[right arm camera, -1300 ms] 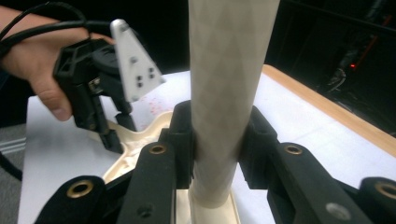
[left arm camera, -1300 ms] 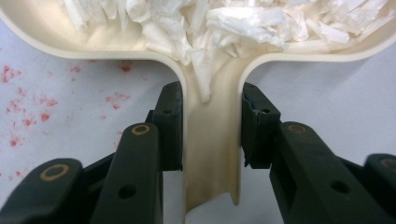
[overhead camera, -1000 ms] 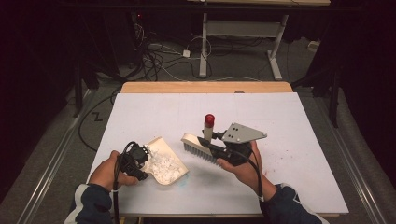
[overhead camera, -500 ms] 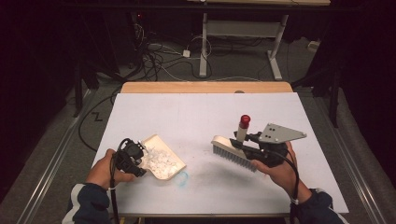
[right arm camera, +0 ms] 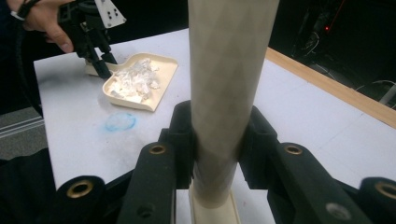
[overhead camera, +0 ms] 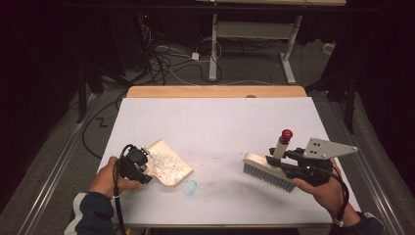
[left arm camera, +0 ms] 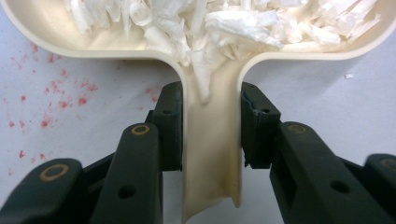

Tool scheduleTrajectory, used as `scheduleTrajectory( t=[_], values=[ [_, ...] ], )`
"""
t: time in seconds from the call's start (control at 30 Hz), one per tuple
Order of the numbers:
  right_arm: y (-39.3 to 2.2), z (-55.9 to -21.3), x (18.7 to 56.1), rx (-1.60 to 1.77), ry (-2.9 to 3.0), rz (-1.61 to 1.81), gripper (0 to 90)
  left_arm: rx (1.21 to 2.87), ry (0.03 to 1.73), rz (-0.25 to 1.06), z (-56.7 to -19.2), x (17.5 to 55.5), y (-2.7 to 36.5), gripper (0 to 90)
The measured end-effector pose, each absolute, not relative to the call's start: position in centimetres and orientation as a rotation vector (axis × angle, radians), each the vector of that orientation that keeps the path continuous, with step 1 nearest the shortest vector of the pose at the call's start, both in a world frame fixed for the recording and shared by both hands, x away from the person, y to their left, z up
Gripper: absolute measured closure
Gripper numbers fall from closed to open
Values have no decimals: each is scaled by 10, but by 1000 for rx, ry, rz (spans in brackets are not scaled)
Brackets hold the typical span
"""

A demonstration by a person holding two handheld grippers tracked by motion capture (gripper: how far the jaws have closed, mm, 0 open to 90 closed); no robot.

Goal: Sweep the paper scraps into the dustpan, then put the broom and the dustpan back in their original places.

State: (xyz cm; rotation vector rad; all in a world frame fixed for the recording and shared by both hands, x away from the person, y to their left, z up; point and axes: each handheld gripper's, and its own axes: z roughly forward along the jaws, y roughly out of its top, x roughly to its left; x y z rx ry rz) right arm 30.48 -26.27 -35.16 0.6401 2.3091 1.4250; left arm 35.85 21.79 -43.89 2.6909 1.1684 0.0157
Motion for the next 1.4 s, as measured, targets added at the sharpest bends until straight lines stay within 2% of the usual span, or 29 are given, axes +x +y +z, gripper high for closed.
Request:
scheduleTrajectory(
  t=[0.5, 0.77, 1.03, 1.4],
  values=[
    [-288, -350, 296, 668, 2431, 1362, 713, 2629, 1240, 26, -443, 361, 222, 632],
    [-306, -346, 300, 682, 2514, 1351, 712, 2518, 1362, 31, -444, 365, 225, 632],
    [-307, -358, 320, 723, 2617, 1291, 712, 2402, 1495, 31, -447, 370, 232, 627],
    [-306, -375, 355, 813, 2612, 1282, 700, 2297, 1565, 49, -449, 370, 243, 622]
  ],
)
